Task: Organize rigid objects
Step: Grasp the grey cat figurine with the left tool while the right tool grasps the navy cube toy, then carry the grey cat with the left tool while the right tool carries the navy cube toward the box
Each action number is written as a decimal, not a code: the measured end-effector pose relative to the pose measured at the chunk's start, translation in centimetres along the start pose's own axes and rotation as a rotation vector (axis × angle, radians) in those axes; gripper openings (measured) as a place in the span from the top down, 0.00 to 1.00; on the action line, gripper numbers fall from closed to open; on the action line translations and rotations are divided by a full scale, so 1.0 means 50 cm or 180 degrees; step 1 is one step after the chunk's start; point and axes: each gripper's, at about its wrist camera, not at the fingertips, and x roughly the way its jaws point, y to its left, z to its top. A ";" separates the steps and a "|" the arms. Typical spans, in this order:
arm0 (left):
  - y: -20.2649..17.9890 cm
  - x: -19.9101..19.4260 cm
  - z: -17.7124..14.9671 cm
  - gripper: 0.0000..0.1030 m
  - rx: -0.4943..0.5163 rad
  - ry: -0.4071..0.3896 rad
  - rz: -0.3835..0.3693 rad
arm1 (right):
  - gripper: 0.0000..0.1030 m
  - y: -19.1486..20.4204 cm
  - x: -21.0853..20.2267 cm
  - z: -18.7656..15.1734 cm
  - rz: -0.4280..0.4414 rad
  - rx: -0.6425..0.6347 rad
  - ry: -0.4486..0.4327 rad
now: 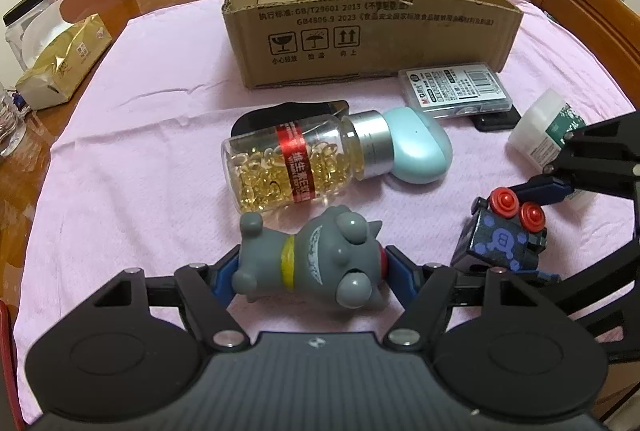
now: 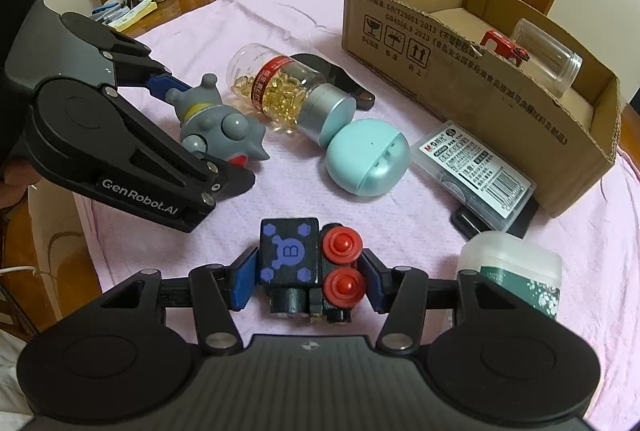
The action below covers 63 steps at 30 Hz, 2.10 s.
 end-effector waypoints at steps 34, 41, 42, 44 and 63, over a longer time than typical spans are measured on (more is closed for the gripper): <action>0.039 -0.155 0.221 0.31 0.0550 -0.0397 -0.0399 | 0.46 -0.108 -0.172 0.131 -0.0347 0.0159 -0.0329; 0.045 -0.136 0.304 0.31 0.0657 -0.0596 -0.0374 | 0.46 -0.189 -0.175 0.193 -0.0567 0.0338 -0.0494; 0.046 -0.131 0.314 0.31 0.0653 -0.0612 -0.0370 | 0.46 -0.199 -0.171 0.201 -0.0590 0.0368 -0.0495; 0.050 -0.122 0.332 0.31 0.0635 -0.0626 -0.0380 | 0.46 -0.214 -0.165 0.214 -0.0627 0.0399 -0.0507; 0.082 -0.028 0.442 0.31 0.0640 -0.0666 -0.0444 | 0.00 -0.163 -0.175 0.238 -0.0998 0.0819 -0.0556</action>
